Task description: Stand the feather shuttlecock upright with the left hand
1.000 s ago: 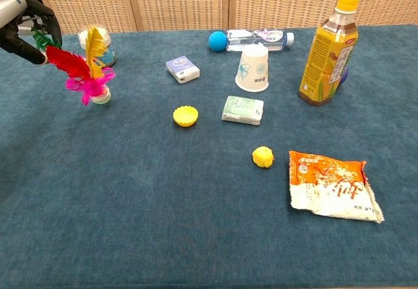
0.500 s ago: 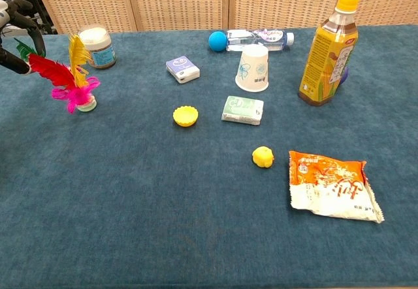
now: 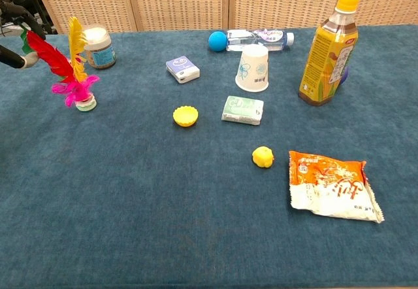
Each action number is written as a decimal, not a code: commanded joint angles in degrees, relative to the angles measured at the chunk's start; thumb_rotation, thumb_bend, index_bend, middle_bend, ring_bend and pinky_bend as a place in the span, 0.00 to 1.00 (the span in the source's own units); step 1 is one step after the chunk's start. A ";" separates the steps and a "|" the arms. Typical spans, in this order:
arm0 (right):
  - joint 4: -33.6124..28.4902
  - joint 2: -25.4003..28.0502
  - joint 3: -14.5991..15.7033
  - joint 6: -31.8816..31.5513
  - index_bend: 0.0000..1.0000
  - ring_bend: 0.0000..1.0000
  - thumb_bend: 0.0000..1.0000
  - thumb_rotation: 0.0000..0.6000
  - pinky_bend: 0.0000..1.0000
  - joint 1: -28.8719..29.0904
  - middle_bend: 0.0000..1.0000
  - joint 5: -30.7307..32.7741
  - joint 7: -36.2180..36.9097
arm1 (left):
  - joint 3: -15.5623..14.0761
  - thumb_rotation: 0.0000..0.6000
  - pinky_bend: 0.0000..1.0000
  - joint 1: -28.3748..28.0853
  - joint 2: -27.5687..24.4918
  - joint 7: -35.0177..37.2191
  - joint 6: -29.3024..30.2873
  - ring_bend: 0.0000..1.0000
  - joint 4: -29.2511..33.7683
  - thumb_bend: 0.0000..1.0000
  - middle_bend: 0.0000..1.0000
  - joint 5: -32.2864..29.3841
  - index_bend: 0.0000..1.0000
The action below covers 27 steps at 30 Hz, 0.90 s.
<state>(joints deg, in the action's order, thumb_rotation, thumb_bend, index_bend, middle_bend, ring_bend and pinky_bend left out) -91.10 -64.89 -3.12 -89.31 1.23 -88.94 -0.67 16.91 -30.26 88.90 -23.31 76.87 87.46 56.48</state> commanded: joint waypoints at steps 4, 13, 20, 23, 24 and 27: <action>0.19 -0.13 -0.07 -0.22 0.31 0.00 0.21 1.00 0.00 -0.02 0.00 -0.08 0.13 | 0.21 1.00 0.10 0.20 -0.36 0.62 0.30 0.06 0.41 0.35 0.00 0.85 0.18; 0.28 -0.18 -0.03 -0.33 0.31 0.00 0.21 1.00 0.00 -0.05 0.00 -0.18 0.14 | 0.48 1.00 0.10 1.25 -2.36 2.54 1.29 0.06 3.94 0.32 0.00 2.62 0.00; 0.22 -0.12 -0.05 -0.23 0.31 0.00 0.21 1.00 0.00 -0.03 0.00 -0.08 0.25 | -2.53 1.00 0.10 5.34 -8.01 7.49 5.16 0.06 11.04 0.31 0.00 10.45 0.00; 0.12 -0.10 -0.04 -0.16 0.31 0.00 0.21 1.00 0.00 0.00 0.00 -0.05 0.12 | -9.36 1.00 0.10 11.97 -14.00 5.55 12.25 0.06 14.39 0.31 0.00 17.95 0.00; 0.10 -0.11 -0.03 -0.13 0.31 0.00 0.21 1.00 0.00 0.01 0.00 -0.06 0.07 | -10.12 1.00 0.10 12.83 -14.60 5.36 12.99 0.06 14.84 0.31 0.00 18.50 0.00; -0.06 -0.15 0.05 -0.05 0.31 0.00 0.21 1.00 0.00 0.06 0.00 -0.19 -0.23 | -12.44 1.00 0.10 16.21 -16.18 6.09 15.55 0.06 15.63 0.31 0.00 19.84 0.00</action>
<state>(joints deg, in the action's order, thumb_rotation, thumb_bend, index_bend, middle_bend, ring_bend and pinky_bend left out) -91.14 -65.03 -3.07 -89.37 1.27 -89.11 -0.87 7.48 -17.78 75.55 -17.34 89.22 101.20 74.00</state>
